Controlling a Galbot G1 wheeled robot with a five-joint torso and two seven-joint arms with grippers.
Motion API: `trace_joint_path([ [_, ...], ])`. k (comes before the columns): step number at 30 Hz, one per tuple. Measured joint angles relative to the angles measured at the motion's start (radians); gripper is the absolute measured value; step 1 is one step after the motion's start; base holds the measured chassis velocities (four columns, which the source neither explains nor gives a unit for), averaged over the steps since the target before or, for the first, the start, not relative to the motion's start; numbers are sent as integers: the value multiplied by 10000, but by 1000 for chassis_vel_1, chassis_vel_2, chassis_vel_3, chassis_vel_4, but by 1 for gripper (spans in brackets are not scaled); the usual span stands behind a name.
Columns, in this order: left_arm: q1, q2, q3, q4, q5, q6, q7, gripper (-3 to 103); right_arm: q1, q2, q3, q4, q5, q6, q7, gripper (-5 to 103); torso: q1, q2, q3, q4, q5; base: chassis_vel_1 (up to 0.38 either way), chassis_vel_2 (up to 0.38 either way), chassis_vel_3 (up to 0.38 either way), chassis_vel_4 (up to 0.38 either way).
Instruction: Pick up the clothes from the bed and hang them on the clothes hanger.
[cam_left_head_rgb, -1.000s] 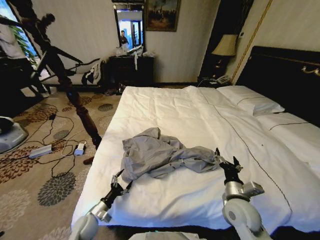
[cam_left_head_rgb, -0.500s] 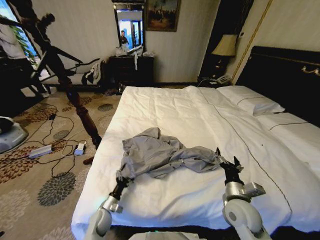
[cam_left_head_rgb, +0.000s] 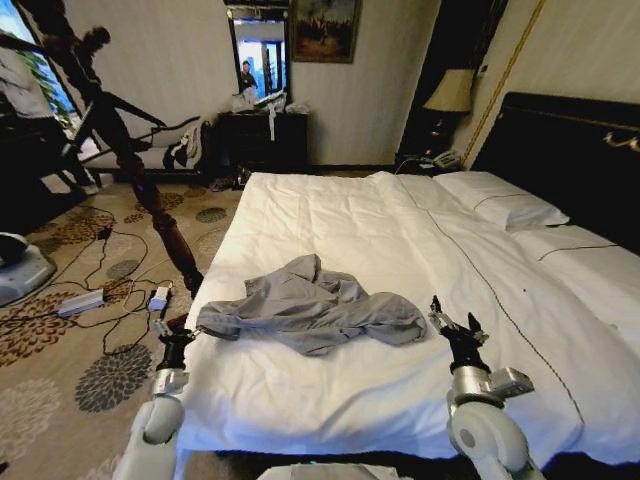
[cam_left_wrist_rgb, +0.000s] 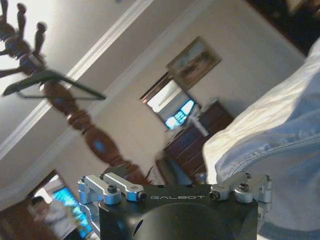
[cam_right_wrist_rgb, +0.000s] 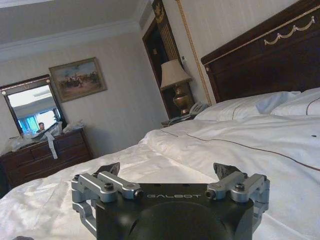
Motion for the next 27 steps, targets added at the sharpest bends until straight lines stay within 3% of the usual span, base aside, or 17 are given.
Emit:
trace_joint_path([
  [5, 351, -152, 259, -57, 902, -629, 394, 100, -52, 55, -20, 8, -23, 24, -4, 100, 0, 0, 0, -2, 0, 0, 0, 0, 0],
  [8, 669, -158, 456, -2, 2539, -1549, 817, 100, -137, 41, 61, 72, -22, 71, -7, 100, -1, 0, 0, -2, -2, 0, 0, 0, 0],
  [10, 738, -131, 487, -2, 2907, -1735, 910, 100, -154, 34, 82, 84, -18, 84, -8, 100, 0, 0, 0, -1, -2, 0, 0, 0, 0],
  [12, 1061, 216, 535, -117, 3950, -2095, 1261, 100, -225, 5, 148, 115, -6, 147, -16, 100, 0, 0, 0, -2, 0, 0, 0, 0, 0],
  [15, 1317, 614, 506, -279, 4172, -2167, 1462, 100, -267, 0, 169, 119, 3, 190, -23, 100, 0, 0, 0, -2, -2, 0, 0, 0, 0],
  [16, 1514, 898, 494, -410, 4114, -2177, 1566, 100, -282, 0, 172, 119, 6, 204, -26, 100, 0, 0, 0, -3, -2, 0, 0, 0, 0],
  [18, 2344, 1830, 630, -949, 3137, -2365, 2039, 100, -296, 2, 171, 97, 16, 240, -33, 100, 0, 1, 0, 0, 1, 0, 0, 0, 0],
  [20, 2525, 1998, 686, -1072, 2864, -2425, 2148, 100, -293, 0, 169, 86, 16, 246, -34, 100, 0, 0, -1, 0, 1, 0, 0, 0, 0],
  [22, 3336, 2671, 1046, -1725, 1331, -2628, 2526, 100, -232, -8, 133, 34, 21, 252, -37, 100, -1, 1, 0, 3, 3, 0, 0, 0, 0],
  [23, 3453, 2811, 1254, -1893, 803, -2605, 2583, 100, -198, -12, 109, 11, 21, 252, -37, 100, -1, 1, -1, 3, 4, 0, 0, 0, 0],
  [24, 3453, 2811, 1254, -1893, 803, -2605, 2583, 100, -198, -12, 109, 11, 21, 252, -37, 100, -1, 1, -1, 3, 4, 0, 0, 0, 0],
  [27, 3119, 2900, 2084, -2208, -598, -2116, 2589, 100, -146, -22, 10, -38, 6, 251, -38, 100, -1, 0, -1, 0, 1, 0, 0, 0, 0],
])
